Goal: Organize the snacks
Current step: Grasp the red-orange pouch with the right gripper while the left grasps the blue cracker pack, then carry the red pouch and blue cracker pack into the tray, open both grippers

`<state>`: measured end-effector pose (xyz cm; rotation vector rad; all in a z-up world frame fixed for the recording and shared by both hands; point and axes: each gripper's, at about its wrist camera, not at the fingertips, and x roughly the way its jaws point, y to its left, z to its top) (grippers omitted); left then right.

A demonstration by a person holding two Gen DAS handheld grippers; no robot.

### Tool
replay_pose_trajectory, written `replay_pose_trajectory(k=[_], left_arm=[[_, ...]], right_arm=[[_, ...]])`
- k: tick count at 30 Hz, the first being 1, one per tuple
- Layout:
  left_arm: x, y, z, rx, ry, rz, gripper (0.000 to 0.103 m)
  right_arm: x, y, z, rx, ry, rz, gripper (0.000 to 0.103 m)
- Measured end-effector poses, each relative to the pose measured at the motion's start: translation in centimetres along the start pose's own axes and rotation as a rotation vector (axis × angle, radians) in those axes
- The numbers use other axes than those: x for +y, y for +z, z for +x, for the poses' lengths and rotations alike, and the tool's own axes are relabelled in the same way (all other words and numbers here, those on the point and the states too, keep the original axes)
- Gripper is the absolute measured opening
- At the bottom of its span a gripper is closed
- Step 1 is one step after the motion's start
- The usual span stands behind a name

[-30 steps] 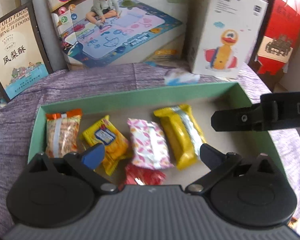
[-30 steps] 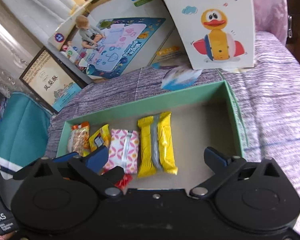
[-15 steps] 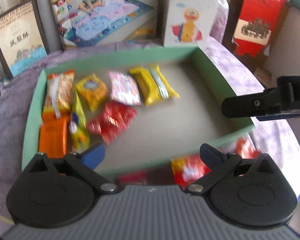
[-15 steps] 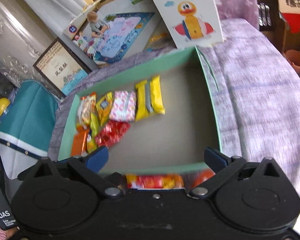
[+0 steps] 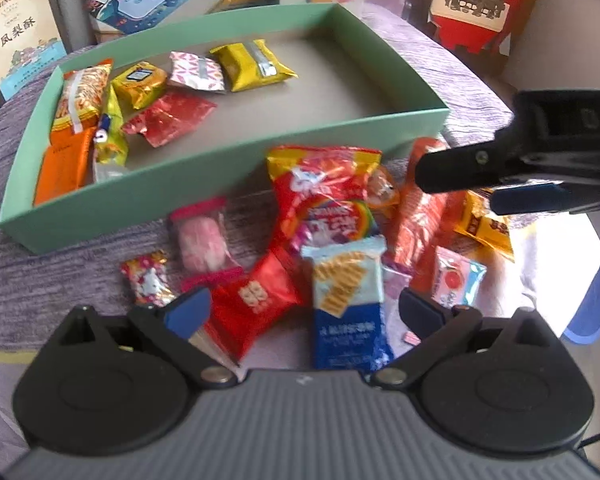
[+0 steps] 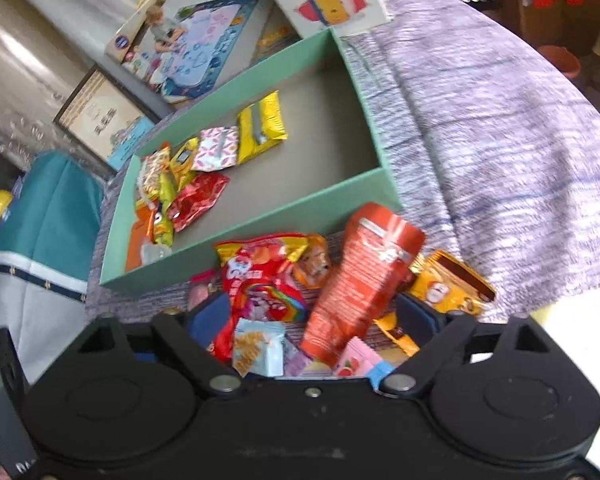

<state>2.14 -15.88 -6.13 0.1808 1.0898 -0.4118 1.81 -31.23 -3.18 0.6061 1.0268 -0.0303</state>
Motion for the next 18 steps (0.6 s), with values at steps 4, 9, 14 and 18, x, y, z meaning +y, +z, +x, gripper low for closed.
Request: replay_pose_trajectory(k=[4, 9, 14, 18], left_arm=[[-0.4, -0.2, 0.1, -0.001, -0.032, 0.003, 0.067], [-1.1, -0.2, 0.4, -0.012, -0.017, 0.046, 0.070], [-2.0, -0.7, 0.5, -0.031, 0.006, 0.096, 0.043], [-1.0, -0.5, 0.4, -0.037, -0.021, 0.051, 0.039]], right_arm=[[-0.7, -0.5, 0.0, -0.009, 0.008, 0.006, 0.051], [-1.0, -0.7, 1.0, 0.008, -0.004, 0.017, 0.047], [-1.2, -1.2, 1.7, 0.025, -0.032, 0.024, 0.047], [-1.2, -1.1, 2.2, 0.022, -0.046, 0.039, 0.051]])
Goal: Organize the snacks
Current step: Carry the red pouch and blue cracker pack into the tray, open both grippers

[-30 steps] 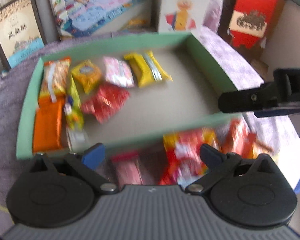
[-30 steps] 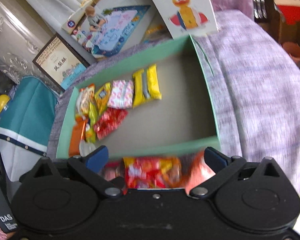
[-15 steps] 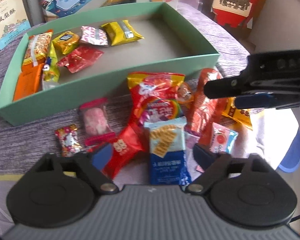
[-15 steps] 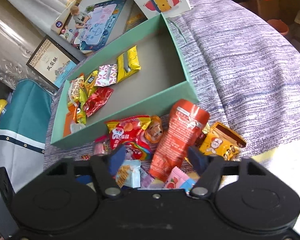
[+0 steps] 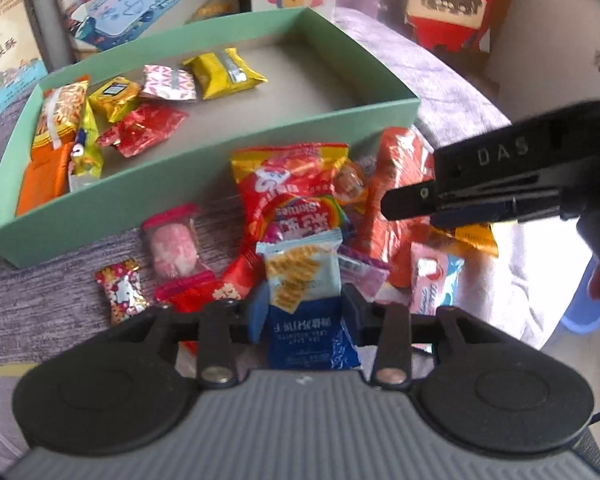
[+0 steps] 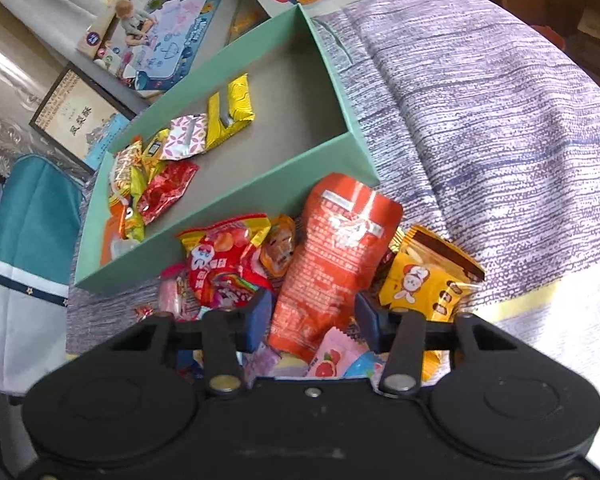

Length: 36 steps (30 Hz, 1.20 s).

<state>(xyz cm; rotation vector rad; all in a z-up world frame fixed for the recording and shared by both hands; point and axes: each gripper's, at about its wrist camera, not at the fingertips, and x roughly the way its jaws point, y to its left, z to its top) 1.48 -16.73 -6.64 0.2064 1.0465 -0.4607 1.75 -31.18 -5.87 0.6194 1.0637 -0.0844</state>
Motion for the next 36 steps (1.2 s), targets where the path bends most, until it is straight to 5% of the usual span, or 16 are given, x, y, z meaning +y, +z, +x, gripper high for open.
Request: replay_pose_trajectory(k=[9, 14, 16, 17, 30, 36], left_arm=[[2.4, -0.3, -0.4, 0.016, -0.028, -0.062, 0.044], [1.8, -0.3, -0.2, 0.023, -0.036, -0.040, 0.057], [1.5, -0.5, -0.2, 0.019, -0.020, -0.023, 0.053], [1.4, -0.6, -0.2, 0.015, -0.008, -0.021, 0.037], [2.7, 0.5, -2.8, -0.030, -0.035, -0.083, 0.036], [2.9, 3.9, -4.8, -0.101, -0.048, -0.089, 0.037]], right_arm=[[1.4, 0.1, 1.8, -0.029, -0.052, -0.011, 0.054], [1.4, -0.1, 2.0, -0.041, -0.034, -0.029, 0.033], [1.2, -0.1, 1.9, -0.035, -0.033, -0.029, 0.029], [1.1, -0.1, 1.8, -0.034, -0.031, -0.031, 0.026], [1.8, 0.2, -1.6, -0.057, 0.023, -0.083, 0.021], [2.8, 2.7, -3.3, -0.068, 0.052, -0.130, 0.021]])
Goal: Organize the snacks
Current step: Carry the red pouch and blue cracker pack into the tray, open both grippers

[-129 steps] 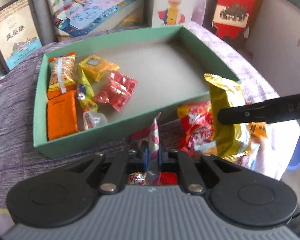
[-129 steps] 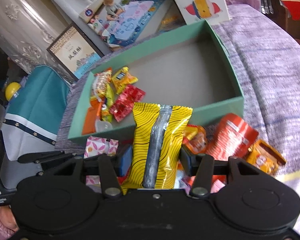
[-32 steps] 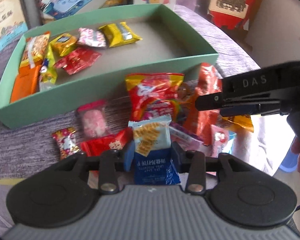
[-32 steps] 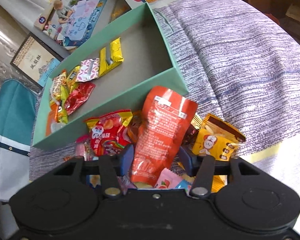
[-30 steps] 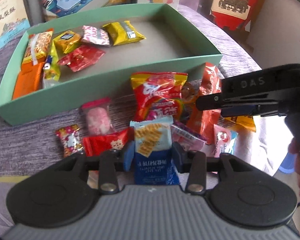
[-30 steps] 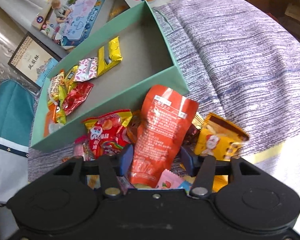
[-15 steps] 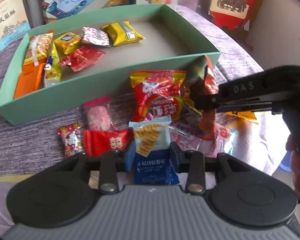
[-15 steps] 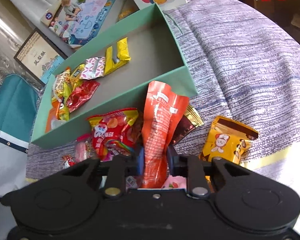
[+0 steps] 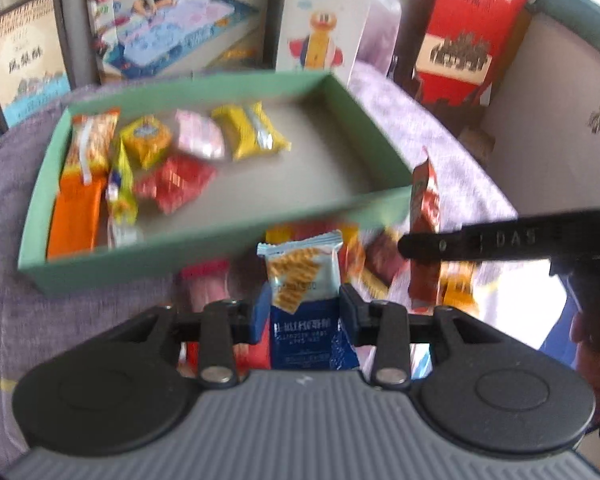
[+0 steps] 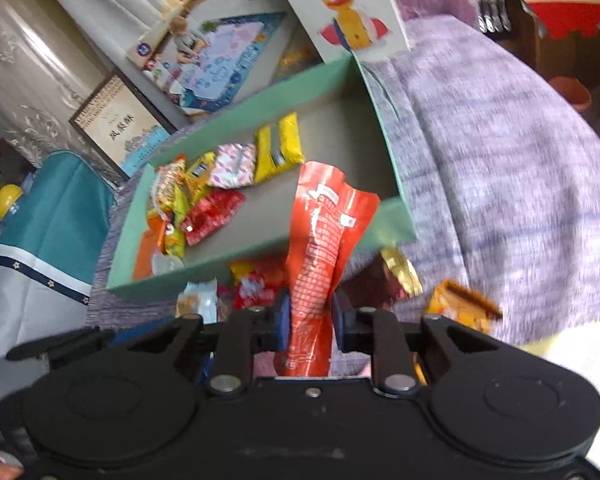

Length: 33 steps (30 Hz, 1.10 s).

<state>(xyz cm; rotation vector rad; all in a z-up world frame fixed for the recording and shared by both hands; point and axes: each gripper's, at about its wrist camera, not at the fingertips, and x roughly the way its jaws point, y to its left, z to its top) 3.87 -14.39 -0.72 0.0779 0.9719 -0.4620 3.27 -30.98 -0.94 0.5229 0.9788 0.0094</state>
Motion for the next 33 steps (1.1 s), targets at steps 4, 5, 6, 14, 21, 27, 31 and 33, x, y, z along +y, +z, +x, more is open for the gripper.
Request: replay_pose_trajectory(k=[4, 5, 6, 14, 21, 27, 31, 33], left_arm=[[-0.4, 3.7, 0.8, -0.045, 0.008, 0.003, 0.037], [-0.4, 4.6, 1.1, -0.048, 0.008, -0.002, 0.037], [-0.4, 5.7, 1.7, -0.049, 0.005, -0.009, 0.037], [0.5, 11.4, 7.3, -0.048, 0.002, -0.080, 0.037], [1.5, 14.3, 12.3, -0.018, -0.010, -0.129, 0.037], [2.1, 15.8, 15.3, -0.023, 0.029, -0.178, 0.075], [2.6, 15.4, 15.0, -0.037, 0.051, -0.182, 0.092], [2.7, 15.3, 14.8, -0.030, 0.048, -0.178, 0.095]], right_arm=[[0.6, 3.2, 0.3, -0.007, -0.012, -0.043, 0.021], [0.8, 4.0, 0.5, -0.009, -0.016, -0.052, 0.021], [1.0, 5.0, 0.8, -0.013, -0.022, -0.063, 0.021], [1.9, 12.0, 4.7, 0.001, -0.073, -0.131, 0.021], [0.9, 16.2, 9.1, 0.067, -0.096, -0.176, 0.021], [0.6, 18.7, 10.6, 0.064, -0.101, -0.192, 0.042], [0.5, 18.7, 10.1, 0.022, -0.087, -0.185, 0.076], [0.7, 18.3, 9.9, 0.010, -0.085, -0.188, 0.082]])
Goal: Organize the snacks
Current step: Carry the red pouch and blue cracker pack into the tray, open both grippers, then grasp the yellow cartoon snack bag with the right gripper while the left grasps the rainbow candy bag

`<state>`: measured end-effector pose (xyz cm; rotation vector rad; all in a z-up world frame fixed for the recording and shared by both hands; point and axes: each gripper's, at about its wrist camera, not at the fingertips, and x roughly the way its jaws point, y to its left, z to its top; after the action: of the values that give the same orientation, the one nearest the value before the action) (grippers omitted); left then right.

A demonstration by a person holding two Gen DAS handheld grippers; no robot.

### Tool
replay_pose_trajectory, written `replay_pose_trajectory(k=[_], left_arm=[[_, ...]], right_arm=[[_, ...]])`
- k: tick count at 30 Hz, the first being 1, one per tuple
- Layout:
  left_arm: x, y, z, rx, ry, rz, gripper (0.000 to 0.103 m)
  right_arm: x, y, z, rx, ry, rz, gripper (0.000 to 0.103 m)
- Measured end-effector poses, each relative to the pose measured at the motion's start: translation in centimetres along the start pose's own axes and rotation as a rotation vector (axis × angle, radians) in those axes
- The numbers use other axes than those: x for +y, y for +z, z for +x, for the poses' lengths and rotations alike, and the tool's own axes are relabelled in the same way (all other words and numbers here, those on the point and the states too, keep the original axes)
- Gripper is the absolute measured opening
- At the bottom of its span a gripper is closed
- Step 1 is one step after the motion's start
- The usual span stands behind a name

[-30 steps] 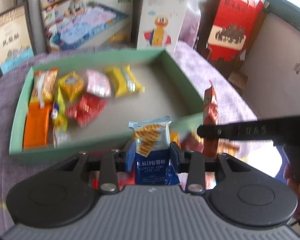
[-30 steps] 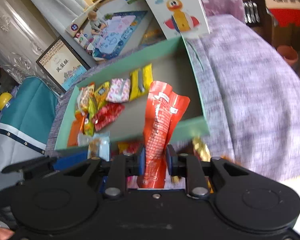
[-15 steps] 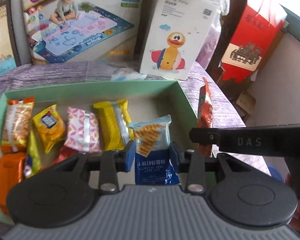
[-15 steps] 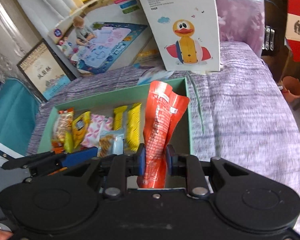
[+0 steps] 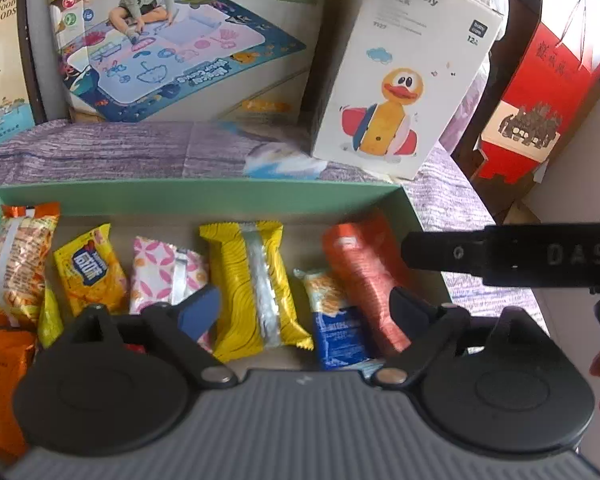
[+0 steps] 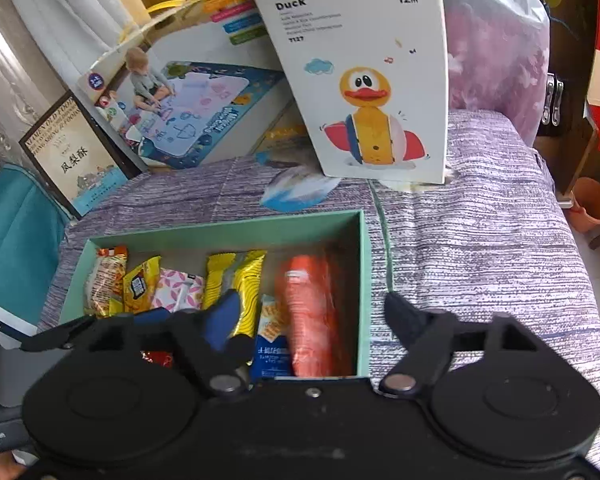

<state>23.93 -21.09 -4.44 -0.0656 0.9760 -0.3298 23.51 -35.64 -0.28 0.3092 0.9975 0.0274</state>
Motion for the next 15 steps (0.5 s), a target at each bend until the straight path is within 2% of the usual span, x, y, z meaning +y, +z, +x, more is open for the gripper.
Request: replay_pose_trajectory(k=[4, 10, 13, 15], left_arm=[[0.2, -0.4, -0.8, 0.000, 0.010, 0.005, 0.098], [-0.1, -1.5, -2.9, -0.005, 0.014, 0.022, 0.102], [-0.3, -2.3, -4.3, -0.011, 0.008, 0.031, 0.103], [-0.4, -3.0, -5.3, -0.014, 0.007, 0.038, 0.103]], right_arm=[[0.5, -0.5, -0.5, -0.015, -0.001, 0.009, 0.090], [1.2, -1.6, -2.3, -0.015, -0.010, 0.007, 0.091], [1.3, -2.8, -3.7, -0.026, -0.007, 0.024, 0.103], [1.4, -3.8, -4.8, -0.039, -0.005, 0.034, 0.103]])
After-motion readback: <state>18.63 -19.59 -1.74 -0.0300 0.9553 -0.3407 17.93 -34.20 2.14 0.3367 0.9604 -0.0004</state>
